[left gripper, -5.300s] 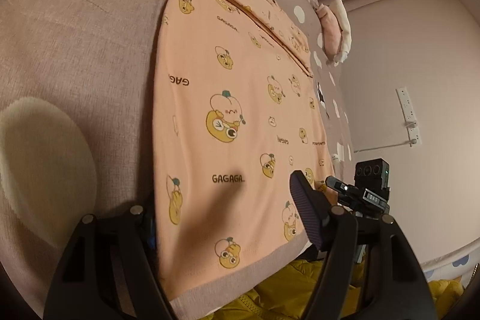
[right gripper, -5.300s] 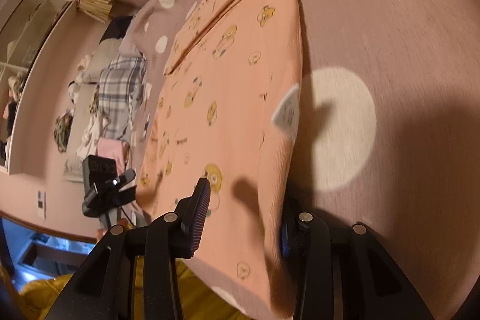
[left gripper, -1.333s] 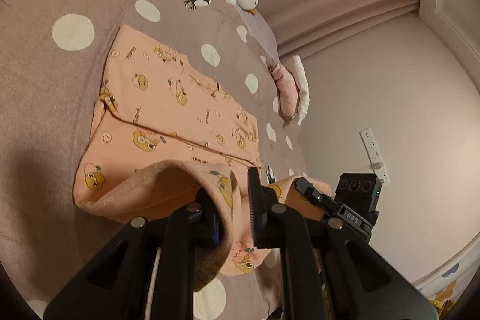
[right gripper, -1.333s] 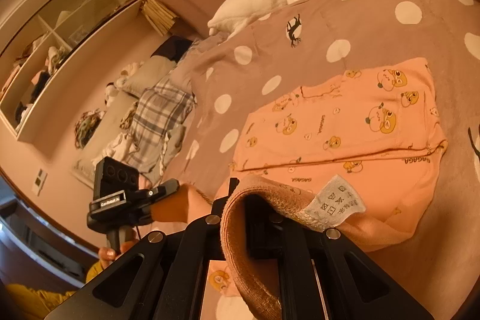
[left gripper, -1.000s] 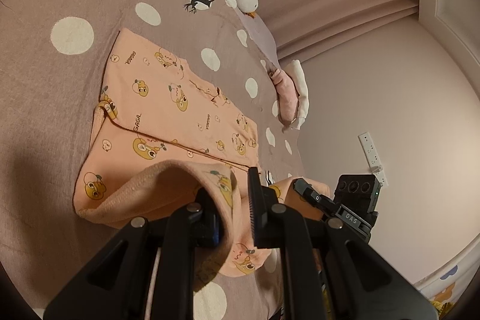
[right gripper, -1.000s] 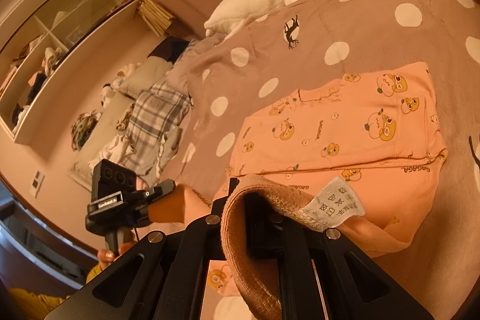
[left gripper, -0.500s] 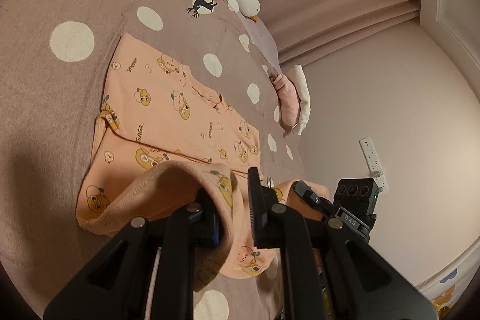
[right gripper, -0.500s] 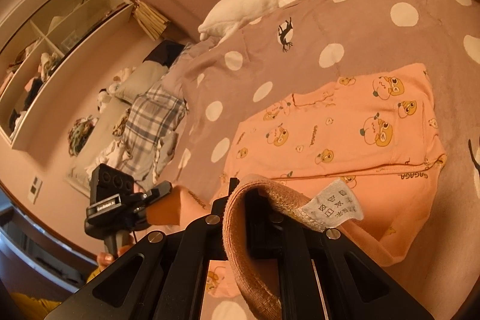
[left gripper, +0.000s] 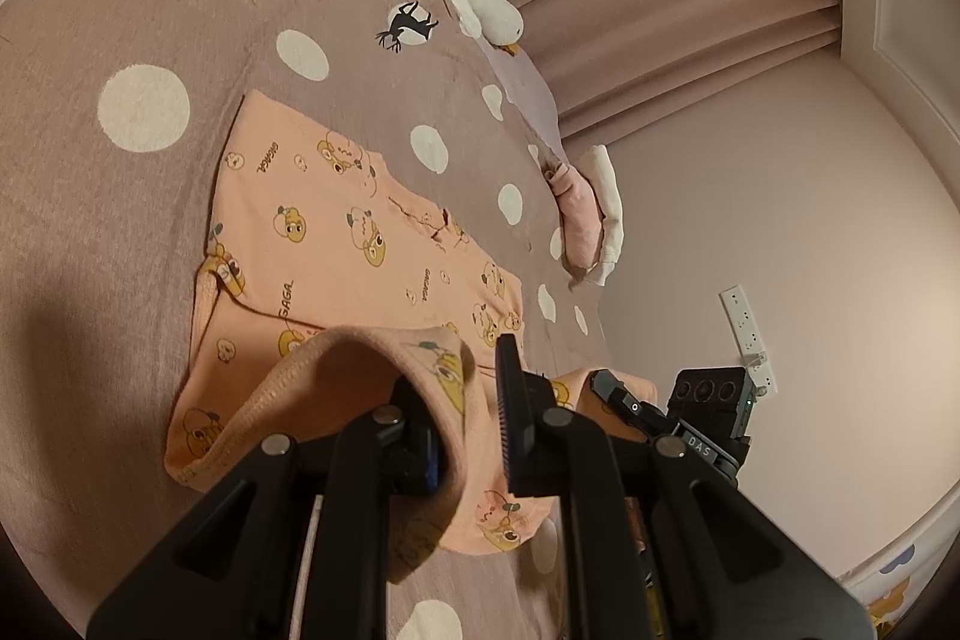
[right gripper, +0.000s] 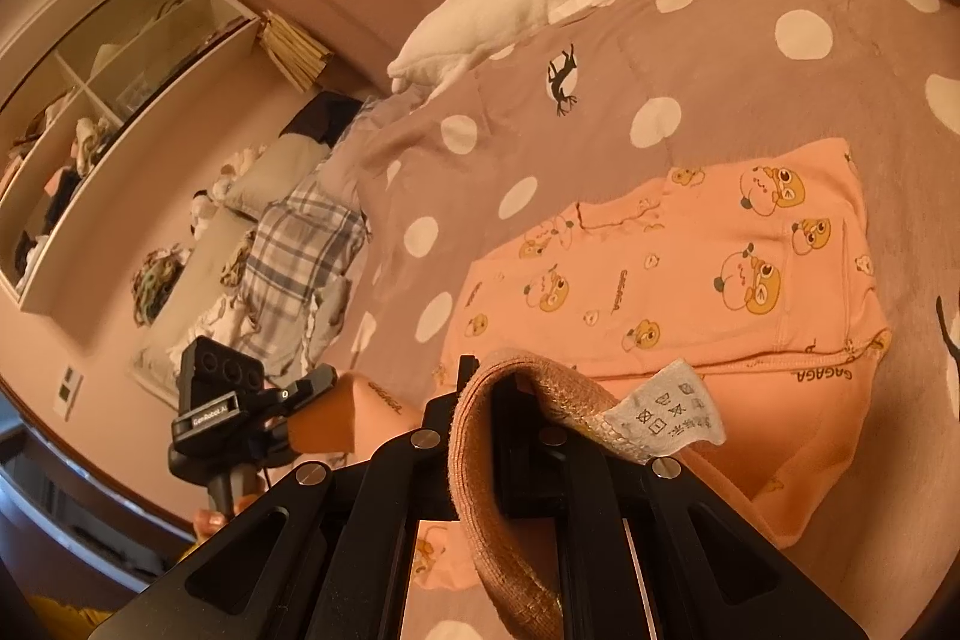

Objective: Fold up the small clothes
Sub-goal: 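Hold the folded hem over the shirt body with both grippers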

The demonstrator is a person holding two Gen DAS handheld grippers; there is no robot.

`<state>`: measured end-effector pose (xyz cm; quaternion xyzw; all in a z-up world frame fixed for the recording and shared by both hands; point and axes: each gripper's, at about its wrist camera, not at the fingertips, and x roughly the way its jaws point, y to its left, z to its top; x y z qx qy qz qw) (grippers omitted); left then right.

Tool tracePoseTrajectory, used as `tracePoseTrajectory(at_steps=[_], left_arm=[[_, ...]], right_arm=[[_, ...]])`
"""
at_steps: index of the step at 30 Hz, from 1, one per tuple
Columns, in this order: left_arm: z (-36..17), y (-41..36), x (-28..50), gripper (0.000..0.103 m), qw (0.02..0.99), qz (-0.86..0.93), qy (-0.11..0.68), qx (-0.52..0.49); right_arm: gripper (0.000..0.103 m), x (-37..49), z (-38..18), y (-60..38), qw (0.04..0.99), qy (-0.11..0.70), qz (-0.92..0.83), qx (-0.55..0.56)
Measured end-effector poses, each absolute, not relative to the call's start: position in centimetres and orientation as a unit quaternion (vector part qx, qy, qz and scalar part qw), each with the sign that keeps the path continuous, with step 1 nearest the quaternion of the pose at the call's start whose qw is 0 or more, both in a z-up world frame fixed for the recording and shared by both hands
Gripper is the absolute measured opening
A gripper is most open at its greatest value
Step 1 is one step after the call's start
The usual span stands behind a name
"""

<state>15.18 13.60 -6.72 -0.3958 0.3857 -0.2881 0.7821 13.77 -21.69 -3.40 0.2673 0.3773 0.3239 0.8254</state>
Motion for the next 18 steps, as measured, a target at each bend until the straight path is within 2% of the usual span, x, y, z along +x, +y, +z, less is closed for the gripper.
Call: tracePoseTrajectory(at_steps=[18], left_arm=[[-7.1, 14.4, 16.6, 0.011, 0.785, -0.281, 0.383, -0.398]], right_arm=[[0.008, 15.3, -3.5, -22.1, 0.830, 0.373, 0.309, 0.276]])
